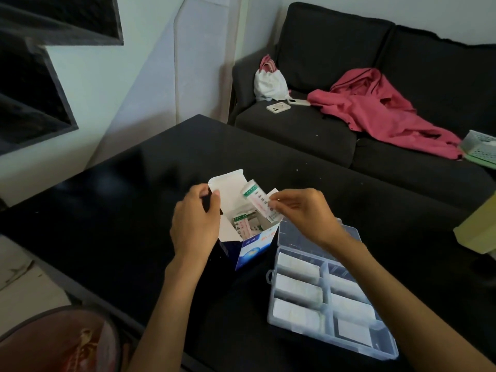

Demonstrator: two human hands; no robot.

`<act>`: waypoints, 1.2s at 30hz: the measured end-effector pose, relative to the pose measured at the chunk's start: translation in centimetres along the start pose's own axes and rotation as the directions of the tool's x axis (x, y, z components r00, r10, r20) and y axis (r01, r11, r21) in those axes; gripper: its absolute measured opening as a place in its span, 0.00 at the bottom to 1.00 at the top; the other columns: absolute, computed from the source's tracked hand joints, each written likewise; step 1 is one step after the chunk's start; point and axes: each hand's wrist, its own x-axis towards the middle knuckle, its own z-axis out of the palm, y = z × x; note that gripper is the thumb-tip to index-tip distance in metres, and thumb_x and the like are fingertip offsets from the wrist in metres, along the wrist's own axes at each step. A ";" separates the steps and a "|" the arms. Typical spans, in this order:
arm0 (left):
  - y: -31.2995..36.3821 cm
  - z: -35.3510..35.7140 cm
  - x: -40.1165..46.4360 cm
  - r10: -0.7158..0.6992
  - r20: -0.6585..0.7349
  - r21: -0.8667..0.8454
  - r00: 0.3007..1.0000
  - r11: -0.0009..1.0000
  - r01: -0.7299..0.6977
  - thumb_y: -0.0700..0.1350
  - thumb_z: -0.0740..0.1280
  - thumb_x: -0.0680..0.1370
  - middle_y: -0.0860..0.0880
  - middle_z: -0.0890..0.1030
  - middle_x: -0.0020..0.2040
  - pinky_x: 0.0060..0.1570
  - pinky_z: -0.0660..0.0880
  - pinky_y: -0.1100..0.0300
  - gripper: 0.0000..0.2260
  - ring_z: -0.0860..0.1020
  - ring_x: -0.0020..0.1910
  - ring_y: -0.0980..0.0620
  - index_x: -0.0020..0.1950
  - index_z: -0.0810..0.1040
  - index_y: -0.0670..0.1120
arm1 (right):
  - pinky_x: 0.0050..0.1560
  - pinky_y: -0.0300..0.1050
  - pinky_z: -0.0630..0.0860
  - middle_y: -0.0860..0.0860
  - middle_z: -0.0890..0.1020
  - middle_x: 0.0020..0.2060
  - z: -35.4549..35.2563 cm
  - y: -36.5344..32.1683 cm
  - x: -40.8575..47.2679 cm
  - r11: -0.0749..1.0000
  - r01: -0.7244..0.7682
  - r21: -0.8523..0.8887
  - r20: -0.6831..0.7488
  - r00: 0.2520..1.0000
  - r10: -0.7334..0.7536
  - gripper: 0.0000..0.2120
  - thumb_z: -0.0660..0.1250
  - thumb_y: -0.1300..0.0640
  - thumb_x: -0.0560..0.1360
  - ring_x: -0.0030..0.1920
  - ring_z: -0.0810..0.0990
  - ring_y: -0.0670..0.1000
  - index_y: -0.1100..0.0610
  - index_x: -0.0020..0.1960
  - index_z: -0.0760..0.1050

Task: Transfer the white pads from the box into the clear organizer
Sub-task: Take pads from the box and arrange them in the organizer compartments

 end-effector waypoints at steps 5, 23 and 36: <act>2.9 -0.6 -1.7 0.142 -0.323 -0.213 0.936 0.952 -0.219 0.53 0.60 0.80 0.51 0.80 0.46 0.35 0.66 0.70 0.11 0.77 0.44 0.56 0.49 0.76 0.48 | 0.36 0.32 0.77 0.44 0.83 0.36 0.0 -0.5 -2.9 0.791 -0.269 0.549 -0.034 0.939 0.343 0.05 0.66 0.58 0.75 0.41 0.83 0.41 0.53 0.47 0.81; 8.3 7.3 -10.0 0.126 0.865 -0.286 0.485 0.919 0.271 0.50 0.63 0.78 0.52 0.82 0.42 0.28 0.66 0.72 0.07 0.75 0.29 0.62 0.54 0.79 0.53 | 0.35 0.34 0.76 0.52 0.85 0.40 -5.0 5.6 -14.1 0.452 -0.571 0.685 0.182 0.735 0.653 0.07 0.69 0.57 0.72 0.39 0.84 0.45 0.58 0.48 0.82; 7.6 8.9 -10.9 0.007 0.801 -0.288 0.599 0.882 0.374 0.47 0.67 0.77 0.48 0.84 0.43 0.44 0.71 0.64 0.08 0.77 0.29 0.61 0.55 0.79 0.53 | 0.35 0.34 0.78 0.52 0.85 0.38 -3.2 6.5 -13.5 0.433 -0.494 0.754 0.074 0.719 0.691 0.09 0.71 0.57 0.70 0.39 0.84 0.47 0.60 0.48 0.80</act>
